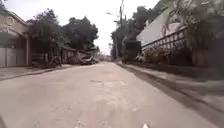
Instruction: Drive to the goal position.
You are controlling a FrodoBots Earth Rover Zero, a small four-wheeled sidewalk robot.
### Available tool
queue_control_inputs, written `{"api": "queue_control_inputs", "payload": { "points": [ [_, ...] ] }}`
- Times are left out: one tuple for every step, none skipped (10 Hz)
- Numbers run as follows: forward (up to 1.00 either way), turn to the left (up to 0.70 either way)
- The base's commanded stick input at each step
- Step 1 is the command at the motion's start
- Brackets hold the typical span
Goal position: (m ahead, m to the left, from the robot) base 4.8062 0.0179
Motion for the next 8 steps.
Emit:
{"api": "queue_control_inputs", "payload": {
  "points": [
    [0.70, 0.00],
    [0.70, 0.00],
    [0.70, 0.00],
    [0.70, 0.00],
    [0.70, 0.00],
    [0.70, 0.00],
    [0.70, 0.00],
    [0.70, 0.00]
  ]
}}
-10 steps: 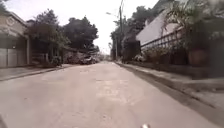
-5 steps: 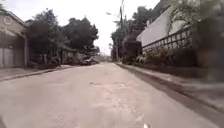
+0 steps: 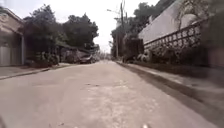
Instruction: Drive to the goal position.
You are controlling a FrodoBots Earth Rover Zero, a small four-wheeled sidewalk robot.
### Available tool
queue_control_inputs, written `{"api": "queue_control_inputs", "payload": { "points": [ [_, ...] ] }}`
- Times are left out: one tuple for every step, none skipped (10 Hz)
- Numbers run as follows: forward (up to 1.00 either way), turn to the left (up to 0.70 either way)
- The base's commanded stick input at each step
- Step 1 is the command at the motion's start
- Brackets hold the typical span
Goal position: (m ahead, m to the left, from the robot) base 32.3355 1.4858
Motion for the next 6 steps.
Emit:
{"api": "queue_control_inputs", "payload": {
  "points": [
    [0.70, 0.00],
    [0.70, 0.00],
    [0.70, 0.00],
    [0.70, 0.00],
    [0.70, 0.00],
    [0.70, 0.00]
  ]
}}
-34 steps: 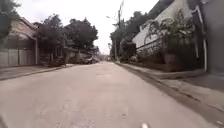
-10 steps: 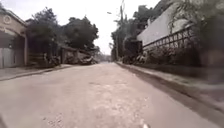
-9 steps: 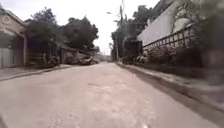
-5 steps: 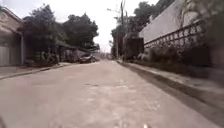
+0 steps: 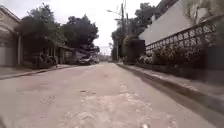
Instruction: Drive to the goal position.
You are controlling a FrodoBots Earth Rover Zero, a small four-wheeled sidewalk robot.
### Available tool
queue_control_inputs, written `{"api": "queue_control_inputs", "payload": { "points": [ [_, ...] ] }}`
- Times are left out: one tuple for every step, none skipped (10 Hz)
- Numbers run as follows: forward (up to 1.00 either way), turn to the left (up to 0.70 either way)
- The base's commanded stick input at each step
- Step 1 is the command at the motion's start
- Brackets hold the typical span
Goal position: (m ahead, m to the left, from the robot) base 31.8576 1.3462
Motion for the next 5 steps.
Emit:
{"api": "queue_control_inputs", "payload": {
  "points": [
    [0.70, 0.00],
    [0.70, 0.00],
    [0.70, 0.00],
    [0.70, 0.00],
    [0.70, 0.00]
  ]
}}
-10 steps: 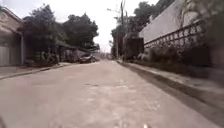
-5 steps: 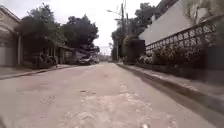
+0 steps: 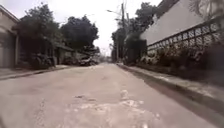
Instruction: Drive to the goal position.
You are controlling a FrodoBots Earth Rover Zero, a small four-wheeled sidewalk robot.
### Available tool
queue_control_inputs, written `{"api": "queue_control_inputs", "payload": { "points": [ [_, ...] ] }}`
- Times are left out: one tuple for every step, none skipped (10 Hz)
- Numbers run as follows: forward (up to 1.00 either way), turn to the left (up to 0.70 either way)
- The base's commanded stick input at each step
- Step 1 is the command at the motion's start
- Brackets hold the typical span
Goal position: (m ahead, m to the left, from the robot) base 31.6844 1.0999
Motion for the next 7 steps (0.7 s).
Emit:
{"api": "queue_control_inputs", "payload": {
  "points": [
    [0.70, 0.00],
    [0.70, 0.00],
    [0.70, 0.00],
    [0.70, 0.00],
    [0.70, 0.00],
    [0.70, 0.00],
    [0.70, 0.00]
  ]
}}
